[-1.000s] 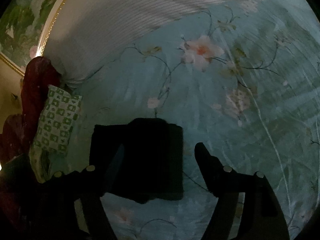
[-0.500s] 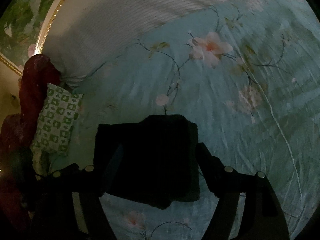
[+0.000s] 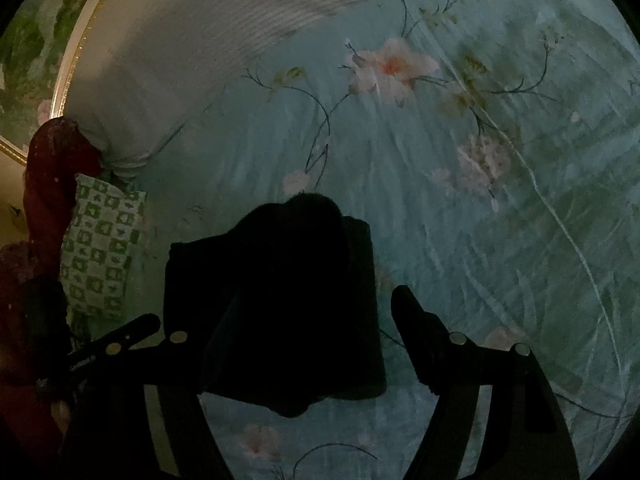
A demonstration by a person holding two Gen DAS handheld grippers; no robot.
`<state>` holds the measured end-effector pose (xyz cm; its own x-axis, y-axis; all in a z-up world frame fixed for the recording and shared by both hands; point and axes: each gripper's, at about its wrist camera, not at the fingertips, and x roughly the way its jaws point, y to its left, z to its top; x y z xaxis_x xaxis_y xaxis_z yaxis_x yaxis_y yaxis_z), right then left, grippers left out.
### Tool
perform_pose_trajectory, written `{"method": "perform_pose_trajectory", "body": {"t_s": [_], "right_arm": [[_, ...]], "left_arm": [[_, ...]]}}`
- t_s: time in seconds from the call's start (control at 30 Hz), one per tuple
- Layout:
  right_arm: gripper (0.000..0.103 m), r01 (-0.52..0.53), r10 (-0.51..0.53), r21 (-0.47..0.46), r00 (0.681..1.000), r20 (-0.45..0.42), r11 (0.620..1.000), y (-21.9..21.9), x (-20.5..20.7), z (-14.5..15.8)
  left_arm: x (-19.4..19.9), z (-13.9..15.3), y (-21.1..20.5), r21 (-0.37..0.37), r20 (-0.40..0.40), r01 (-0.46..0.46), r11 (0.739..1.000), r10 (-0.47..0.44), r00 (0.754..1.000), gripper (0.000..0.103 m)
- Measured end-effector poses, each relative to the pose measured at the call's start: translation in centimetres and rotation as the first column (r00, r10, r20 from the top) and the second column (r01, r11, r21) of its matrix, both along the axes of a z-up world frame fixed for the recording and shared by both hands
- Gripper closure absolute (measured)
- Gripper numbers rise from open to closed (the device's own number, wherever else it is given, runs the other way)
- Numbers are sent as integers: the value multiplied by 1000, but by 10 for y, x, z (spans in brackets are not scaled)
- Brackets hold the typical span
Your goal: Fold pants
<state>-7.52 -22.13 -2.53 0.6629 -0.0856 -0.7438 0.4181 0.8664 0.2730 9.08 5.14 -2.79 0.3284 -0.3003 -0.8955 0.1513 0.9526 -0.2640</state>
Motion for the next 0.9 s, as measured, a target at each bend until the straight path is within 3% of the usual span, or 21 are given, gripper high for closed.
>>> {"method": "perform_pose_trajectory", "body": {"t_s": [0.3, 0.9], "right_arm": [[27, 14, -17, 90, 1000, 26, 996, -13, 0, -14], [24, 14, -17, 116, 1000, 25, 993, -34, -11, -39]], "left_arm": [[14, -15, -5, -38, -49, -2, 999, 1, 999, 27], [26, -46, -7, -91, -140, -24, 996, 12, 990, 21]]}}
